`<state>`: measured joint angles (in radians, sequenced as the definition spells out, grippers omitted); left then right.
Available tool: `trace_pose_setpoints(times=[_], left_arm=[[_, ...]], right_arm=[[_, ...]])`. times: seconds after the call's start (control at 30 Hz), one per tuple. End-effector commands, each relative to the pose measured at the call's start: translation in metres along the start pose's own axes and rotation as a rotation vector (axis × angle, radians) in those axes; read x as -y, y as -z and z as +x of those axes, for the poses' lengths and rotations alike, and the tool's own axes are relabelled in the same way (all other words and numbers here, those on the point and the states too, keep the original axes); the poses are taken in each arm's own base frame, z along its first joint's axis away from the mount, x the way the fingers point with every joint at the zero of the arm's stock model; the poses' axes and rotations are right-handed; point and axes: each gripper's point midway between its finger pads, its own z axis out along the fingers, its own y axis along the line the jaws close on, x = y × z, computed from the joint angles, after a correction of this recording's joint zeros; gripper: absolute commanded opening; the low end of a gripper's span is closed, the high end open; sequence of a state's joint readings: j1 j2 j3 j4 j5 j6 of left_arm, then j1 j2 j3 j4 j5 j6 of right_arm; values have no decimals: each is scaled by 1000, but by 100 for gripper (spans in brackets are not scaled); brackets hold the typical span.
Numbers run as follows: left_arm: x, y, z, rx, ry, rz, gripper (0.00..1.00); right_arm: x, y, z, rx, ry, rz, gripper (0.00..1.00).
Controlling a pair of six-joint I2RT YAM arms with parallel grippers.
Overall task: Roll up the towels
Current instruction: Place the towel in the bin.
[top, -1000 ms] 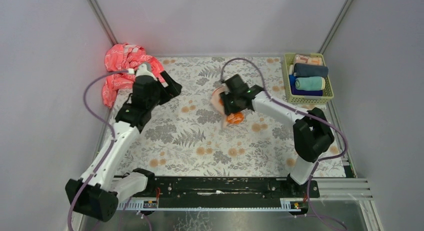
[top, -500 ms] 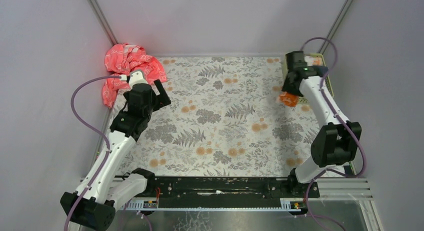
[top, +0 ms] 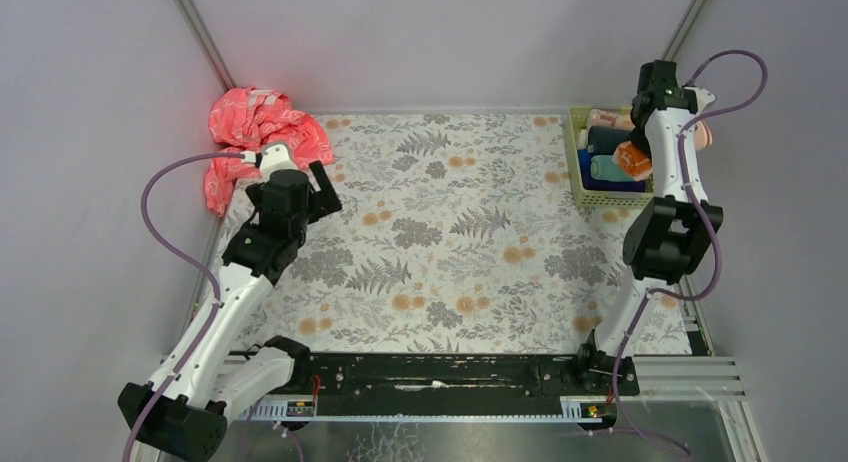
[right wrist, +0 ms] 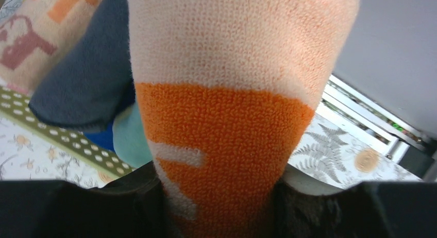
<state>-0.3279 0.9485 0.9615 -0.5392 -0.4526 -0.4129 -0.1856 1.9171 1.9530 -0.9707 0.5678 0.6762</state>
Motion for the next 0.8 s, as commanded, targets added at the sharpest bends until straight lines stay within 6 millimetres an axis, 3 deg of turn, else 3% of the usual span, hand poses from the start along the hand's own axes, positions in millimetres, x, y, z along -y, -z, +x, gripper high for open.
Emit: trace_pose_setpoints(times=[0.0,0.37,0.5,0.77], left_arm=[[-8,-5,5,-2,-29,-48,100],[-6,-8,10,-22,-39,-47,100],[-7,-8,10,-20,-38,-50,100],[-7,-9,12,-25,-41,-54,100]], right_arm=[[-13,-24,-4,-17,-80,56,0],[29,-19,24,-33,-82,154,0],[26,-24,32,-73,-53,167,0],[-8,-50,40,-126,-78,105,0]])
